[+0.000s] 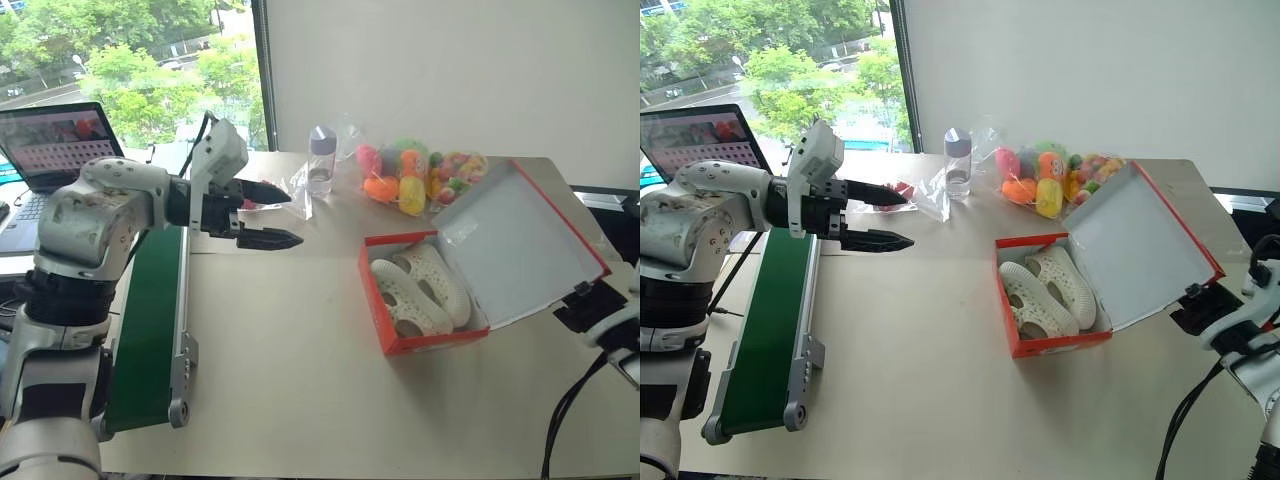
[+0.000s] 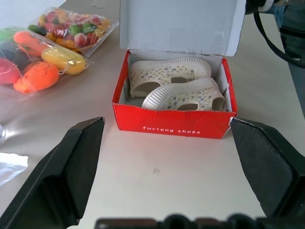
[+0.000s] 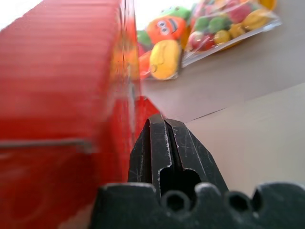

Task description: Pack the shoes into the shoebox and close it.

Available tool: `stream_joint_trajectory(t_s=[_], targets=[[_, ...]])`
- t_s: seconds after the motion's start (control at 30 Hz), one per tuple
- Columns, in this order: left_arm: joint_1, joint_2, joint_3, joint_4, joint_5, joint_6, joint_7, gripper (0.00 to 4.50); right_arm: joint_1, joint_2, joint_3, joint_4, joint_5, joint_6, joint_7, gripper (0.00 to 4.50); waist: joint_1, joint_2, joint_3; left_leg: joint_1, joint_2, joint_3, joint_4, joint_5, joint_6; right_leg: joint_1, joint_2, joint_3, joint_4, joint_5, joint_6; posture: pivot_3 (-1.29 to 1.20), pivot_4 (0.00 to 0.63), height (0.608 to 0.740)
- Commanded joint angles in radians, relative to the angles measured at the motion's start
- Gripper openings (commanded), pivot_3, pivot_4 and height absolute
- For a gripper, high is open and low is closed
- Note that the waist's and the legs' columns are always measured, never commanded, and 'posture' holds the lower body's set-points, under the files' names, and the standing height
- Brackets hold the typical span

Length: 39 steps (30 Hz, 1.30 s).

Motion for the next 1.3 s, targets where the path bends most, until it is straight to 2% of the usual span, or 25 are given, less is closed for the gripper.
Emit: stream_joint_trajectory(t_s=[0.03, 0.23, 0.37, 0.6, 0.7, 0.83, 1.1, 1.2, 1.3], targets=[[-0.025, 0.024, 0.04, -0.051, -0.024, 0.012, 0.011, 4.5, -0.043, -0.026, 0.035, -0.096, 0.087, 0.047, 0.004, 0.05, -0.002, 0.0, 0.0, 0.0, 0.0, 0.0, 0.0, 0.0, 0.0, 0.0, 0.0, 0.0, 0.0, 0.0, 0.0, 0.0, 0.15, 0.74], [-0.018, 0.028, 0.045, -0.073, -0.041, 0.026, 0.027, 4.5, -0.1, -0.056, 0.105, -0.153, 0.158, 0.102, -0.008, 0.05, 0.004, 0.0, 0.0, 0.0, 0.0, 0.0, 0.0, 0.0, 0.0, 0.0, 0.0, 0.0, 0.0, 0.0, 0.0, 0.0, 0.15, 0.74], [-0.01, 0.026, 0.043, -0.083, -0.05, 0.029, 0.041, 4.5, -0.121, -0.047, 0.175, -0.17, 0.148, 0.109, -0.027, 0.05, 0.009, 0.0, 0.0, -0.001, 0.0, 0.0, 0.0, 0.0, 0.0, 0.0, 0.0, -0.001, -0.001, 0.0, 0.0, 0.0, 0.15, 0.74], [-0.009, 0.035, 0.046, -0.083, -0.062, 0.038, 0.049, 4.5, -0.198, -0.011, 0.372, -0.157, 0.055, 0.096, -0.025, 0.05, 0.009, 0.0, 0.0, -0.001, 0.0, 0.001, 0.0, 0.0, 0.0, -0.001, 0.0, 0.0, 0.0, 0.0, 0.0, 0.0, 0.15, 0.74], [-0.002, 0.033, 0.046, -0.086, -0.064, 0.039, 0.054, 4.5, -0.269, -0.006, 0.48, -0.092, -0.053, 0.067, 0.006, 0.05, 0.008, 0.0, 0.0, -0.001, 0.0, 0.001, 0.0, 0.0, 0.0, -0.001, 0.0, 0.0, 0.0, 0.0, 0.0, 0.0, 0.15, 0.74], [0.006, 0.031, 0.047, -0.105, -0.069, 0.049, 0.068, 4.5, -0.323, -0.033, 0.668, 0.069, -0.299, -0.026, 0.07, 0.05, 0.01, -0.001, 0.0, -0.001, 0.0, 0.001, 0.0, 0.001, 0.001, -0.001, 0.0, -0.001, -0.001, 0.0, 0.0, 0.0, 0.15, 0.74], [0.039, 0.058, 0.071, -0.163, -0.092, 0.091, 0.096, 4.5, -0.325, -0.016, 0.838, 0.228, -0.521, -0.121, 0.188, 0.05, 0.013, -0.003, -0.001, 0.0, -0.001, 0.001, 0.001, 0.001, 0.002, 0.001, 0.0, -0.002, 0.0, 0.0, 0.0, 0.0, 0.15, 0.74], [0.055, 0.071, 0.081, -0.186, -0.102, 0.102, 0.108, 4.5, -0.332, -0.05, 0.959, 0.254, -0.664, -0.174, 0.216, 0.05, 0.008, -0.009, -0.005, 0.004, 0.0, 0.001, 0.001, 0.0, -0.002, 0.003, 0.0, -0.002, 0.001, 0.0, 0.0, 0.0, 0.15, 0.74], [0.065, 0.075, 0.087, -0.198, -0.11, 0.108, 0.121, 4.5, -0.345, -0.057, 0.991, 0.256, -0.717, -0.198, 0.249, 0.05, 0.006, -0.016, -0.012, 0.012, 0.0, 0.001, 0.0, -0.004, -0.007, 0.008, -0.001, -0.002, 0.002, -0.001, -0.001, 0.0, 0.15, 0.74]])
